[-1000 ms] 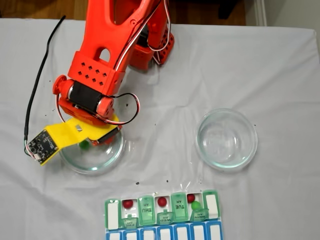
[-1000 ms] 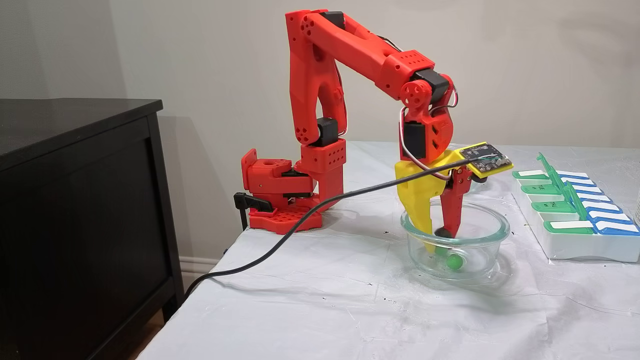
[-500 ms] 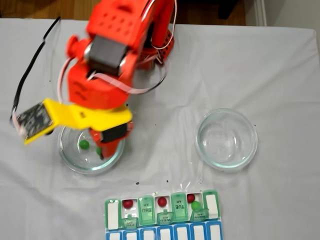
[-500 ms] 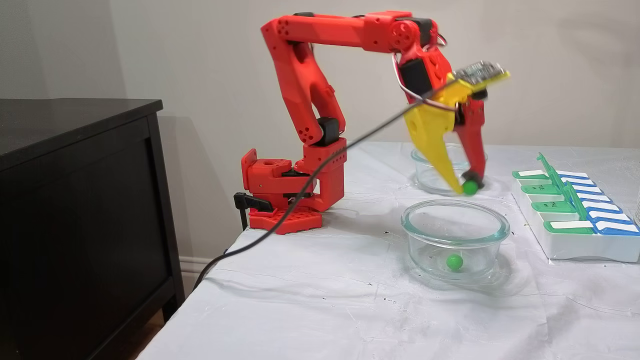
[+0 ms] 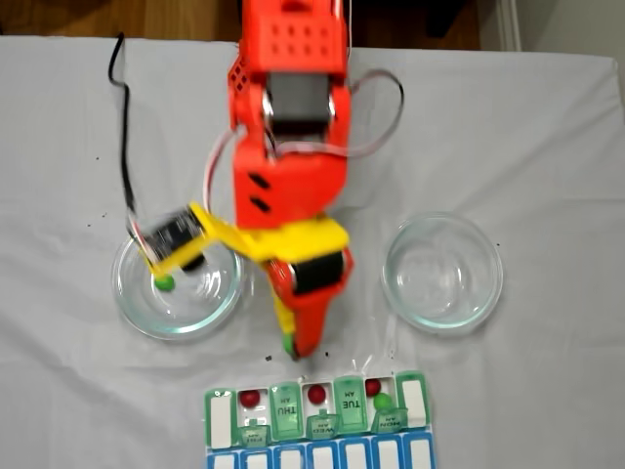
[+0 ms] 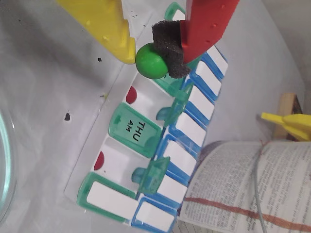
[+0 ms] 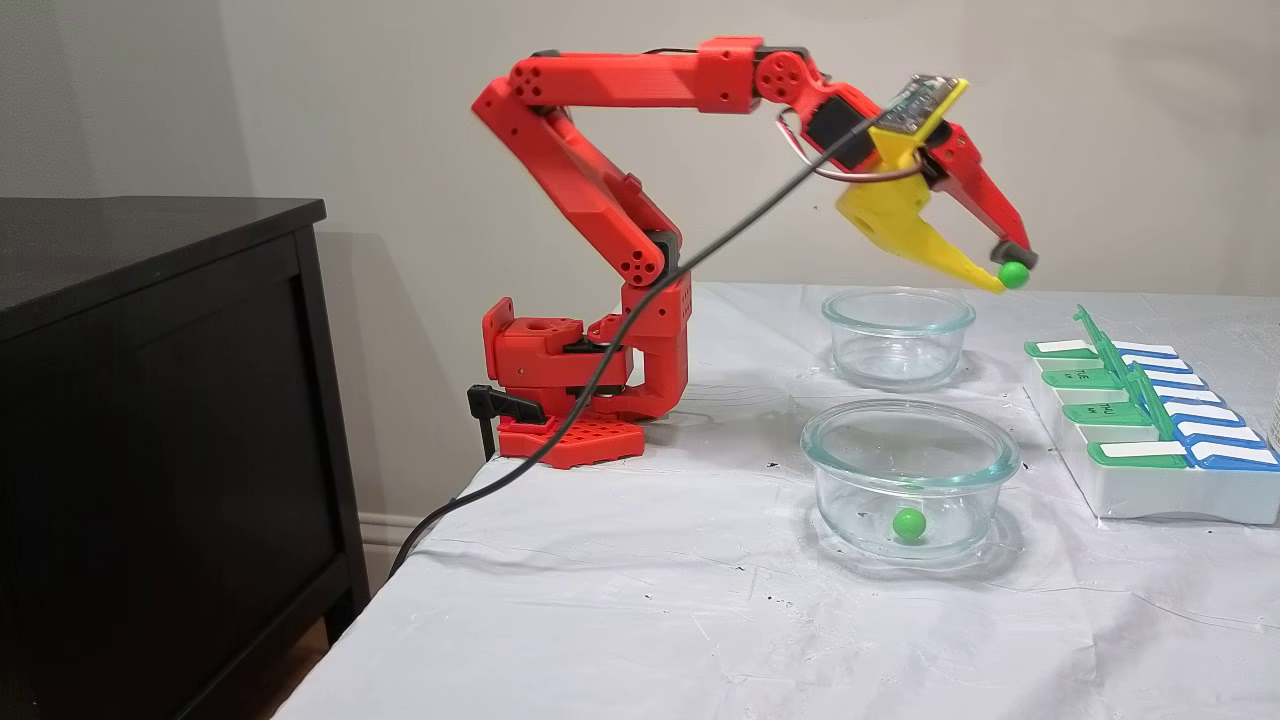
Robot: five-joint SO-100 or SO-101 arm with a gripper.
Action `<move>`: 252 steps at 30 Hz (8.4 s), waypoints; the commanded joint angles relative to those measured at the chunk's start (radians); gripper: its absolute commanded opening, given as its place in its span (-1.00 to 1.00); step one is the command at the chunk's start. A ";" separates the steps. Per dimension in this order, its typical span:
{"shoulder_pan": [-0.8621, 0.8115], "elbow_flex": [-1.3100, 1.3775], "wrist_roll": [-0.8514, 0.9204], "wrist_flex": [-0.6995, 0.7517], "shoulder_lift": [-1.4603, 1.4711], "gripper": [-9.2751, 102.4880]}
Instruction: Sort medicines into box.
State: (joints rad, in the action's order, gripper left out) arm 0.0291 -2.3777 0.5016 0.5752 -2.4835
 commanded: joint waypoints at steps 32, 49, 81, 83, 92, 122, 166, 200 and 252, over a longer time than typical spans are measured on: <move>0.060 0.474 -0.087 -0.187 0.558 -0.84; 0.012 0.417 -0.003 -0.204 0.572 -0.63; -0.124 0.430 0.222 0.423 0.282 -0.84; -0.163 0.456 0.270 0.446 0.287 -0.84; -0.325 0.658 0.592 0.727 0.472 -0.84; -0.577 0.255 0.965 0.431 0.232 -0.70; -0.566 -0.005 1.022 0.054 0.227 -0.62; -0.554 -0.043 1.055 -0.072 0.305 -0.61; -0.273 0.252 0.288 0.189 0.025 -0.84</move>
State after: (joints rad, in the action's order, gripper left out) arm -0.2991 -2.2902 0.9572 0.8176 -2.4053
